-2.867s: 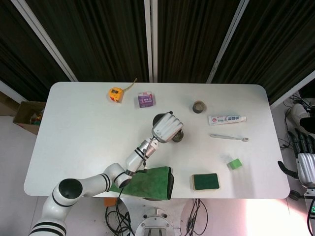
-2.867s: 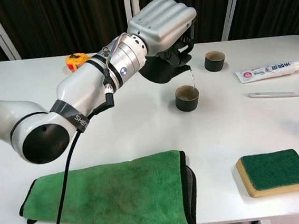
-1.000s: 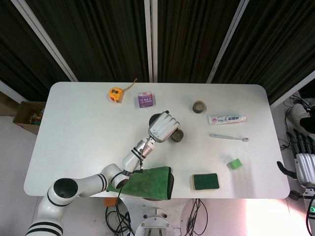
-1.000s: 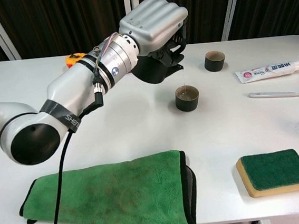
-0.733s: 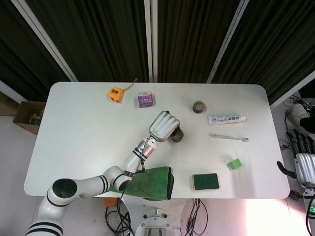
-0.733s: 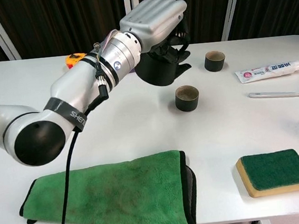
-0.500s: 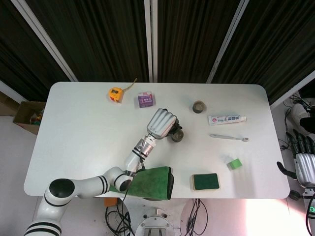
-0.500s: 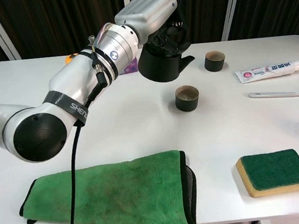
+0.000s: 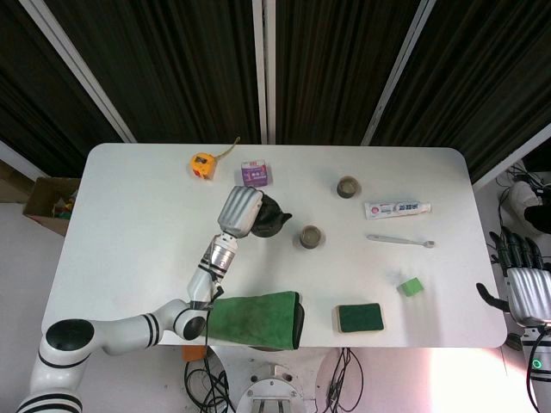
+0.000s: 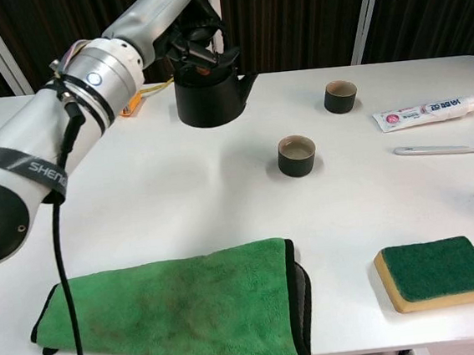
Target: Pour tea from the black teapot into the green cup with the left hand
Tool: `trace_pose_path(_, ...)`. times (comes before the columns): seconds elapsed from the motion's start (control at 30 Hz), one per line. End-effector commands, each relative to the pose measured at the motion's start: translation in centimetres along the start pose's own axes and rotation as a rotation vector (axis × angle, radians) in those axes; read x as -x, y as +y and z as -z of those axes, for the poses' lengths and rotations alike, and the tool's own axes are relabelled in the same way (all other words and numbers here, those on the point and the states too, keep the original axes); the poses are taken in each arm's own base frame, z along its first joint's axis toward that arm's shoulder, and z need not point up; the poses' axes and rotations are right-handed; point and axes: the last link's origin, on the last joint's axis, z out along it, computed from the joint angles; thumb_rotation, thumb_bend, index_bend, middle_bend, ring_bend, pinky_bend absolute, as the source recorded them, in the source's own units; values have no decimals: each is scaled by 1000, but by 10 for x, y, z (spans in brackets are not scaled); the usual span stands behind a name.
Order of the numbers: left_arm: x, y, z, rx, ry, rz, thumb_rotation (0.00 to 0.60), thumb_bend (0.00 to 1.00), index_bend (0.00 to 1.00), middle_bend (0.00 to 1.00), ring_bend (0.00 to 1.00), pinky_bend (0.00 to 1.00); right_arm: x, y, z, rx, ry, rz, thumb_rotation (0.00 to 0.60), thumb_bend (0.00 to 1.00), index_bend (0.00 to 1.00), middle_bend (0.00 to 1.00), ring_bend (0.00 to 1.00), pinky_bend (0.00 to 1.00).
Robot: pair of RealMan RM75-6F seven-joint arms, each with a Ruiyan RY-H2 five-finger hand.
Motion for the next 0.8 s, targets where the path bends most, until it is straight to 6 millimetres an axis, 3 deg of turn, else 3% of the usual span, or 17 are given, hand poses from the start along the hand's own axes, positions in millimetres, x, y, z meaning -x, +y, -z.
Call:
trace_pose_path(0.03, -8, -22, 20, -32, 13, 8, 600, 455, 1000, 1000, 1000, 688, -1, -5, -1, -12, 7, -6, 600, 192, 0, 0, 0, 0)
trace_pose_path(0.23, -13, -59, 53, -75, 5, -40, 600, 451, 1000, 1000, 1000, 686, -8, -17, -5, -43, 33, -16, 600, 194, 0, 0, 0, 0)
trace_pose_path(0.5, -11, -99, 72, -122, -8, -85, 600, 440, 1000, 1000, 1000, 687, -8, -21, -3, -41, 29, -1, 600, 193, 0, 0, 0, 0)
trace_pose_path(0.8, -3, -117, 82, -132, -5, -96, 596, 414, 1000, 1000, 999, 679, -8, -26, -2, -46, 28, 11, 600, 193, 0, 0, 0, 0)
